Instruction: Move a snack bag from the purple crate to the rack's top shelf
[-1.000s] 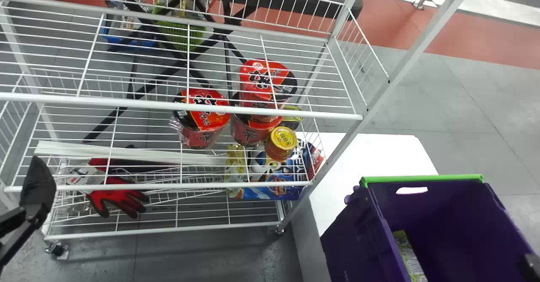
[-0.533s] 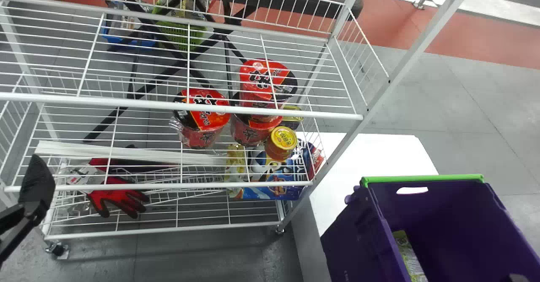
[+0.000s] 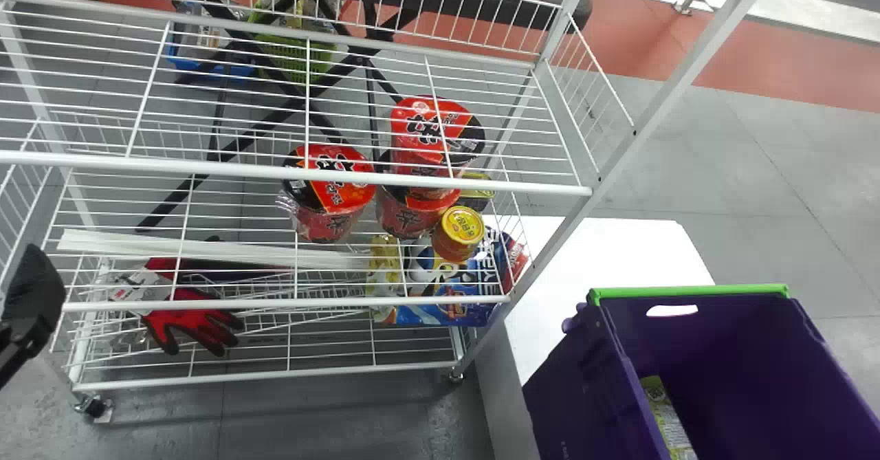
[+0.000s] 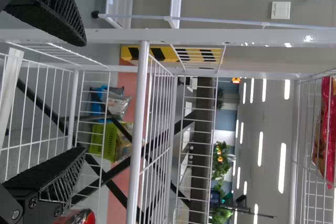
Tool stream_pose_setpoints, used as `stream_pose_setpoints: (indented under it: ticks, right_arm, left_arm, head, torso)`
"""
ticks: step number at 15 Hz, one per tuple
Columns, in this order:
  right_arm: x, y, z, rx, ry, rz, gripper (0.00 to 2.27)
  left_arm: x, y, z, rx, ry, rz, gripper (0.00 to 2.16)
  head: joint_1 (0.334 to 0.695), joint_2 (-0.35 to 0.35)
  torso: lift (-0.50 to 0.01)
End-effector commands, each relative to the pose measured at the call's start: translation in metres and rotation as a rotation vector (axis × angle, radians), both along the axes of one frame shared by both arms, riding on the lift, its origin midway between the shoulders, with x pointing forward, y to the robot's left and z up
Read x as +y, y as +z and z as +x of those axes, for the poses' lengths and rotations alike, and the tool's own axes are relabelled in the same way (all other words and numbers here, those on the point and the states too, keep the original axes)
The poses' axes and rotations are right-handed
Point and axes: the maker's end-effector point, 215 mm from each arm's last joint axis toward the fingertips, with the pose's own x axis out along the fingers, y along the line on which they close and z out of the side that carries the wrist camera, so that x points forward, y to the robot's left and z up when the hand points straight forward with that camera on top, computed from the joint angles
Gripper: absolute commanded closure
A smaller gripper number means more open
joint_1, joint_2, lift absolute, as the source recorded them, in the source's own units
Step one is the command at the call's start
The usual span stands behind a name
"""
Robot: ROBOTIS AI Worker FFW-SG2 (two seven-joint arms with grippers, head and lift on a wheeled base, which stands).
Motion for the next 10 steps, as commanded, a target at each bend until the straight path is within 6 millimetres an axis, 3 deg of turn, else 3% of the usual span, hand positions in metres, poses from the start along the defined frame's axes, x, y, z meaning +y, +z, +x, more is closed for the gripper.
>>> stream_pose_setpoints:
  ticks: [1,7,10]
  right_arm:
    - [-0.005,-0.007,0.002,-0.079,0.024,-0.009,0.32]
    - [-0.02,-0.025,-0.011,-0.143,0.034,-0.084,0.32]
    - [-0.031,-0.025,-0.005,-0.215,0.03,-0.102,0.32]
  left_arm:
    - [0.004,-0.003,0.002,0.002,0.005,-0.008,0.11]
    - [0.021,-0.008,0.01,0.006,0.01,-0.043,0.11]
    - [0.023,-0.016,0.014,0.019,0.013,-0.046,0.11]
  head:
    - [0.695,-0.35]
    - [0.695,-0.35]
    - [0.695,-0.35]
  torso:
    - [-0.444]
    - [-0.444]
    - [-0.444]
